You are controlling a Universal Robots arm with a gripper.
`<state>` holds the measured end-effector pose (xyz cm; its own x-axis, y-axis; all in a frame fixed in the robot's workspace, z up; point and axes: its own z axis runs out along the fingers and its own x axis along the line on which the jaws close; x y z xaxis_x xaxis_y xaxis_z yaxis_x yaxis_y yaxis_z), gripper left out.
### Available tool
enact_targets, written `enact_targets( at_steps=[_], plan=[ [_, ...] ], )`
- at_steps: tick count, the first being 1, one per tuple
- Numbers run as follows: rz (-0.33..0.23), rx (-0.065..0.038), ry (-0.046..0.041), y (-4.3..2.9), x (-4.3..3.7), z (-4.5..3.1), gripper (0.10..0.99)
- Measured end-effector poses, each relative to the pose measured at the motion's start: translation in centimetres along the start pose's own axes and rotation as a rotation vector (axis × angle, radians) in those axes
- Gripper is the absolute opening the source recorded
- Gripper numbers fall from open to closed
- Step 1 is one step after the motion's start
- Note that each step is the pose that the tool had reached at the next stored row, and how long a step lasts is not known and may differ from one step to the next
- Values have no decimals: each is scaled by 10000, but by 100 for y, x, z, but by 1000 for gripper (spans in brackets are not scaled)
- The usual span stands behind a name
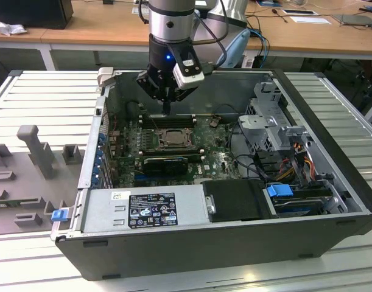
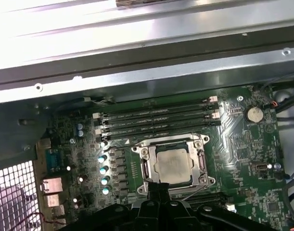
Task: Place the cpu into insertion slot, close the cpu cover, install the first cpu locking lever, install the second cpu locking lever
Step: 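Install the first cpu locking lever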
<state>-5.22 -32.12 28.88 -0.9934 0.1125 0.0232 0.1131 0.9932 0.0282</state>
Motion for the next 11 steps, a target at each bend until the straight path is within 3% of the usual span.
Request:
enact_targets(
  at_steps=[4, 6, 9, 11],
  plan=[
    [-94, -6, -87, -11, 85, 35, 106],
    [-98, -20, -215, -21, 161, 54, 106],
    [-138, -39, -359, -25, 186, 69, 106],
    [-531, -36, -361, -26, 187, 83, 106]
  ],
)
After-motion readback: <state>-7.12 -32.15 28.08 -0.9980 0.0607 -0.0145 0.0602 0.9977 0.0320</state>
